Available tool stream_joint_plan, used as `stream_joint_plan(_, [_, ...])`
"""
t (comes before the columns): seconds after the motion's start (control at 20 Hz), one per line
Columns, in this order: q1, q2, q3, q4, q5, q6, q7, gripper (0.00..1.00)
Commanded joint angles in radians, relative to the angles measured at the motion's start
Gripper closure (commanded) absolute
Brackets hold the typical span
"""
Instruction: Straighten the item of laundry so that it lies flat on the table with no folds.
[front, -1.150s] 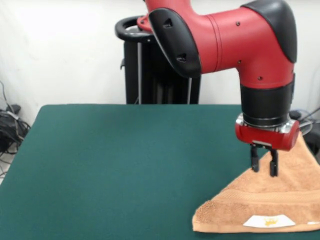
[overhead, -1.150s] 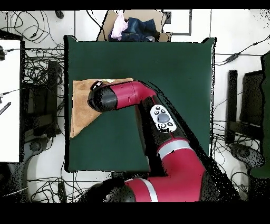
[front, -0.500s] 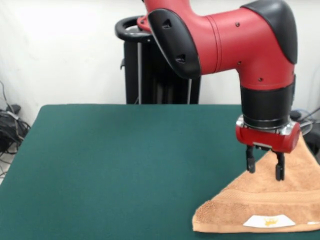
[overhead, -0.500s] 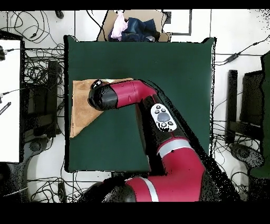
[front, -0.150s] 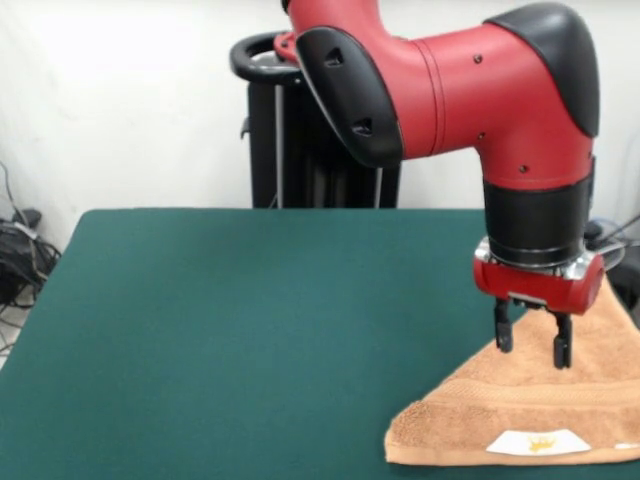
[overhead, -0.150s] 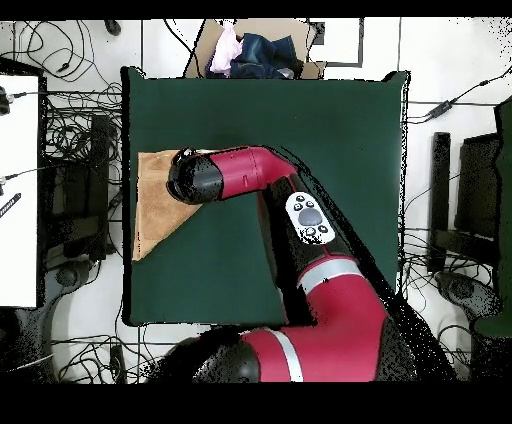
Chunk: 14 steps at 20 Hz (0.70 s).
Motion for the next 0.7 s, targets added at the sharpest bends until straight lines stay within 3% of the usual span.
stream_joint_plan(0.05, [-0.027, 0.047, 0.079, 0.017, -0.102, 0.090, -0.306, 0.00])
stream_joint_plan(0.4, [-0.075, 0.016, 0.088, 0.088, -0.117, 0.082, -0.340, 0.00])
stream_joint_plan(0.7, [-0.093, 0.049, 0.079, 0.061, -0.144, 0.077, -0.388, 0.00])
